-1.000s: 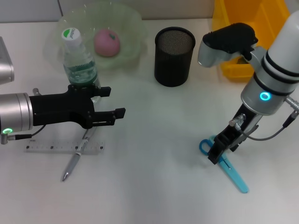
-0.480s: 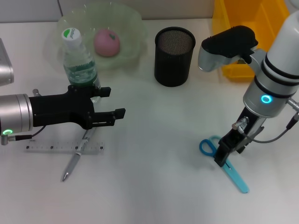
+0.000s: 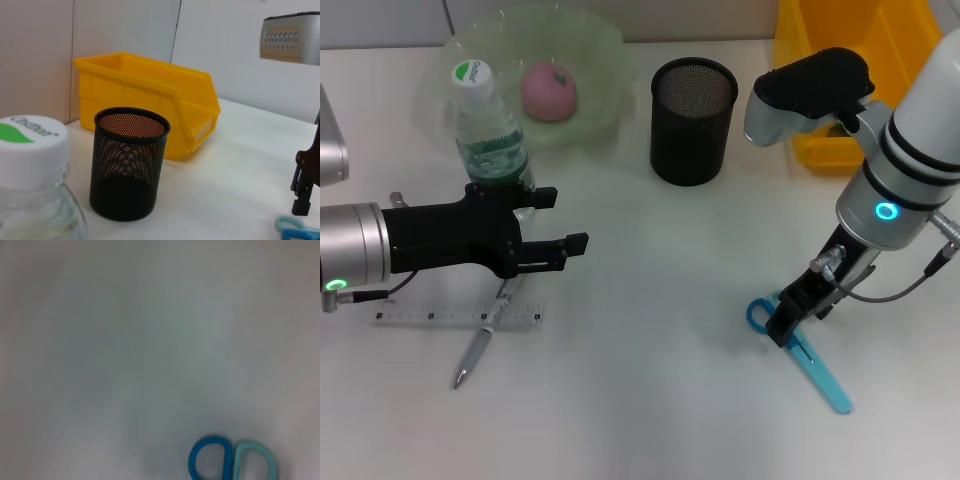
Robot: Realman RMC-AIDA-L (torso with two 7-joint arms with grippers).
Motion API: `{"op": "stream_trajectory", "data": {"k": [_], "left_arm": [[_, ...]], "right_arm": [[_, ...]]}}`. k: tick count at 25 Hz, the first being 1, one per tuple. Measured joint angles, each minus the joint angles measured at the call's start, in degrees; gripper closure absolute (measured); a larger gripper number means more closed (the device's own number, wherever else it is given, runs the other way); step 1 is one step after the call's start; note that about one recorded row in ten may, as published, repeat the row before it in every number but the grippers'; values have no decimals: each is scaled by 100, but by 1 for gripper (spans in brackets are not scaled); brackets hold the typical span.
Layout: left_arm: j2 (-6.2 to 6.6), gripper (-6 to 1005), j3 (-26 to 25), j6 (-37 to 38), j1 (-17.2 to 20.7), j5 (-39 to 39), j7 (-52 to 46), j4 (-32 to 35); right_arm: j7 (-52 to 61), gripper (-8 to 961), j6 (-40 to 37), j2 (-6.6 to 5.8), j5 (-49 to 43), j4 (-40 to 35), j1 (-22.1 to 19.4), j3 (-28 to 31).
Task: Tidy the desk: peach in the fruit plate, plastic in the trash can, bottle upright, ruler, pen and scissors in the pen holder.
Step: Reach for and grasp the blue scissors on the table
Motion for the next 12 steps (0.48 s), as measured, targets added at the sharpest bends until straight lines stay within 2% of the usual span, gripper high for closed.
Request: {"op": "stream_trajectory", "data": {"k": [12], "left_arm": [[2, 224, -7, -40, 6, -64, 108, -35]], "right_arm": [[190, 274, 49, -2, 24, -284, -138, -294]]}}
